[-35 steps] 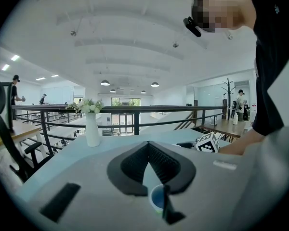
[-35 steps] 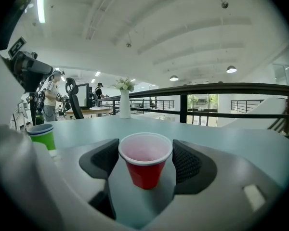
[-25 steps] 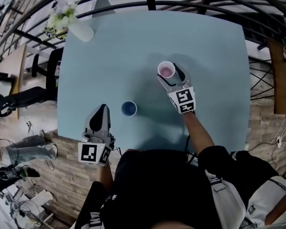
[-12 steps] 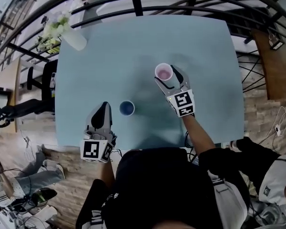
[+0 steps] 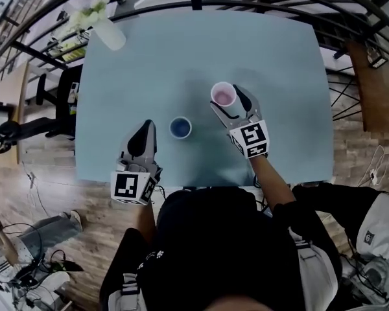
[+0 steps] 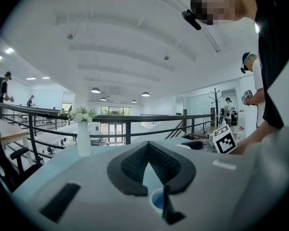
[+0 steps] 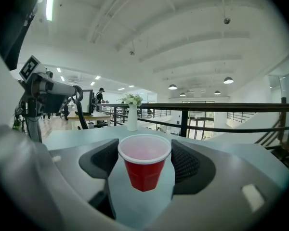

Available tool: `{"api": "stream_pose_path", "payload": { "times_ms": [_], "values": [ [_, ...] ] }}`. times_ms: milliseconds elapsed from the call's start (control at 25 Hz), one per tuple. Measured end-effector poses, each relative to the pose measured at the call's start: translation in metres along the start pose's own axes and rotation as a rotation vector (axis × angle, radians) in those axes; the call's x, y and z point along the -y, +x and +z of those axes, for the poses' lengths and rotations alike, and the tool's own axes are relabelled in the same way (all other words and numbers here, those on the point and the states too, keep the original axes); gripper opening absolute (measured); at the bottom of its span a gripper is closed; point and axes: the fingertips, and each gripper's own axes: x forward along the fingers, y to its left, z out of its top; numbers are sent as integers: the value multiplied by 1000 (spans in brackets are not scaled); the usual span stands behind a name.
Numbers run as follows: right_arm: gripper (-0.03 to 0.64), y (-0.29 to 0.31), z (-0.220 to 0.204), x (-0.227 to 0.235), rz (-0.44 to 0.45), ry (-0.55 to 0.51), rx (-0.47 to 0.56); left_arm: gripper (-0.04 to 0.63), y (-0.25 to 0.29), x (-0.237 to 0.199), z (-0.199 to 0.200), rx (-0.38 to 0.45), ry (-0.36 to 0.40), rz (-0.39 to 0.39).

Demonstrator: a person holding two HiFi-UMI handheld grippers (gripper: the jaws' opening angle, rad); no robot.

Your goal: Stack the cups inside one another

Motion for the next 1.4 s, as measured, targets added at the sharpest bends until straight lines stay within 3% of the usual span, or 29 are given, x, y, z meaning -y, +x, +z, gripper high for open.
{"api": "stream_pose_path", "payload": {
  "times_ms": [360, 760, 1400],
  "values": [
    [345, 12, 13, -79, 125, -14, 16, -8, -33, -24, -1, 30, -27, 29],
    [345, 27, 10, -141, 197, -30, 2, -8, -72, -50, -15, 23, -50, 68],
    [345, 39, -6, -178, 228, -32, -28, -8, -108, -70, -23, 17, -63, 101]
  ]
}}
